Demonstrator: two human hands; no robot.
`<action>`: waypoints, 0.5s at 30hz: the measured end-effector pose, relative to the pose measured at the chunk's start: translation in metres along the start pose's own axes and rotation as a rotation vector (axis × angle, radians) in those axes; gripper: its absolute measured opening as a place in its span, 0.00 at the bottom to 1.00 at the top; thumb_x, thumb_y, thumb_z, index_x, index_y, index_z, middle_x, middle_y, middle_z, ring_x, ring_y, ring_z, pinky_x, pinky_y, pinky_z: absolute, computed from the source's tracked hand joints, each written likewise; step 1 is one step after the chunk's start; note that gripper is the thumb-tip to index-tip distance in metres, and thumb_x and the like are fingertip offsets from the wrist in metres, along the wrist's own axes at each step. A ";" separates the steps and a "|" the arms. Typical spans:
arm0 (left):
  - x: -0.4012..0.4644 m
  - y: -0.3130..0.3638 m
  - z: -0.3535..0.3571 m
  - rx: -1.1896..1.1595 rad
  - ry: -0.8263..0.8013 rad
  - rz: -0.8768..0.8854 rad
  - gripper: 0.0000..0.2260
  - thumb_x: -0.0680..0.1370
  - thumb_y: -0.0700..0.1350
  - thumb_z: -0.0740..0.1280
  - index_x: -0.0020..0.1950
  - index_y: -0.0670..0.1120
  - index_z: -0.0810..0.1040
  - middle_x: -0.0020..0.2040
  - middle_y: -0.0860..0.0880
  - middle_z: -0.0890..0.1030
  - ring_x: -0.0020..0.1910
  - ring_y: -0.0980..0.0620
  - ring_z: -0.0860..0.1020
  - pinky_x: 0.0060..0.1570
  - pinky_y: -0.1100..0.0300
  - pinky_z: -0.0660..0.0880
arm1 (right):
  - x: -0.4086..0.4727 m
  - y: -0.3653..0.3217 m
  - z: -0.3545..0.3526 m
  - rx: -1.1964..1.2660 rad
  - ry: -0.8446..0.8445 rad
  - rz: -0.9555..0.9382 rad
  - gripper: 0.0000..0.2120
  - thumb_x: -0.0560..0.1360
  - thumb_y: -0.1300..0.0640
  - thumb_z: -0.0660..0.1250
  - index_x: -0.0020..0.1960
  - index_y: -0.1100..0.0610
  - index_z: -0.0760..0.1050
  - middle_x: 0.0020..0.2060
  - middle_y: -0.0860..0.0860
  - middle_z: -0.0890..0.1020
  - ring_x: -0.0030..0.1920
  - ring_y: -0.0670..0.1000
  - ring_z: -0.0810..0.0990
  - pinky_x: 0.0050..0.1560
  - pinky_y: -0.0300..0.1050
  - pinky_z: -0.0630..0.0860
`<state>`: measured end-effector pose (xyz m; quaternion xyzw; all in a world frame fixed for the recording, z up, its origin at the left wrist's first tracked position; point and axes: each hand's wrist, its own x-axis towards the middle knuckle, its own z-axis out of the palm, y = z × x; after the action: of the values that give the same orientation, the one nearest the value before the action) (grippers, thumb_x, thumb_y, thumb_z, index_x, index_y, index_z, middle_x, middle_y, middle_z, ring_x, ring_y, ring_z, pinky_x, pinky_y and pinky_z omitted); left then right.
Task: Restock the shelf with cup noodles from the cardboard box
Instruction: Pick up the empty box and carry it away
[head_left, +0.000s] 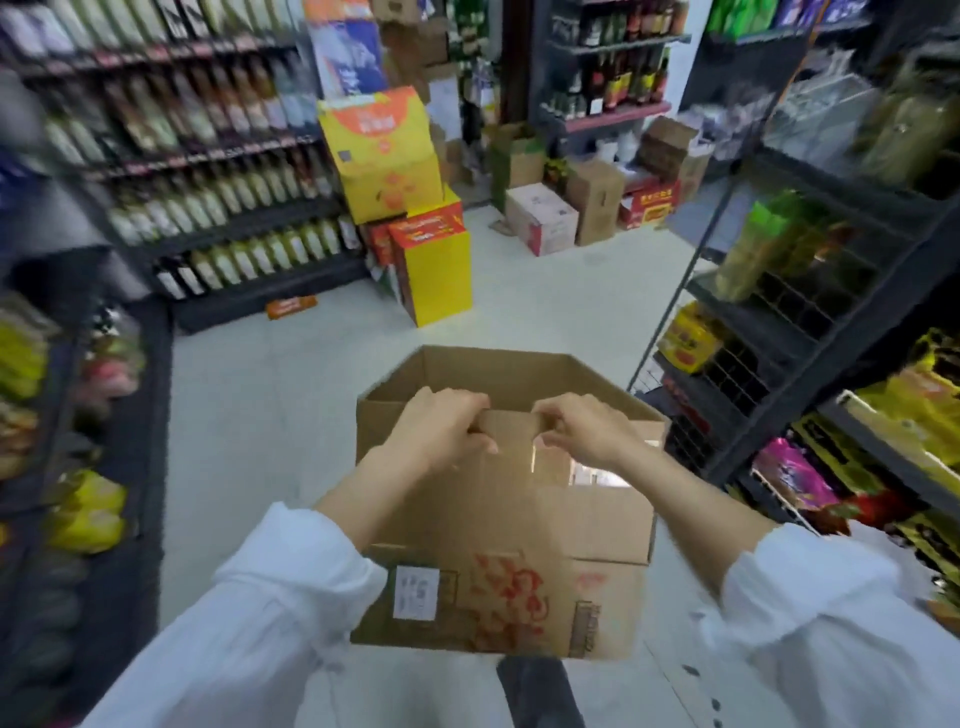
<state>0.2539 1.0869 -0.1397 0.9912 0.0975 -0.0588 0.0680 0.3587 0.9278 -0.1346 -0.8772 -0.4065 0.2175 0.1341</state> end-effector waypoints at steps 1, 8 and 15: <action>0.018 -0.016 -0.004 -0.033 0.026 -0.042 0.15 0.74 0.57 0.68 0.50 0.47 0.75 0.52 0.49 0.80 0.55 0.46 0.77 0.52 0.52 0.68 | 0.029 -0.002 -0.009 -0.011 -0.007 -0.029 0.03 0.75 0.56 0.65 0.42 0.52 0.74 0.40 0.48 0.79 0.46 0.54 0.77 0.45 0.50 0.73; 0.156 -0.108 -0.047 -0.085 0.138 -0.253 0.19 0.71 0.60 0.69 0.53 0.48 0.74 0.54 0.48 0.80 0.56 0.46 0.75 0.50 0.53 0.67 | 0.214 -0.007 -0.087 -0.094 -0.055 -0.136 0.06 0.74 0.54 0.66 0.39 0.50 0.71 0.38 0.48 0.79 0.46 0.54 0.78 0.44 0.49 0.72; 0.287 -0.210 -0.071 -0.123 0.357 -0.466 0.26 0.73 0.59 0.68 0.67 0.50 0.69 0.69 0.46 0.68 0.71 0.46 0.63 0.71 0.54 0.57 | 0.383 -0.025 -0.138 -0.104 0.079 -0.151 0.04 0.75 0.52 0.64 0.42 0.48 0.70 0.44 0.49 0.81 0.52 0.56 0.78 0.42 0.46 0.68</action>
<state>0.4981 1.3543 -0.1334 0.9307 0.3364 0.1082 0.0942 0.6303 1.2312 -0.1090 -0.8576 -0.4767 0.1509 0.1205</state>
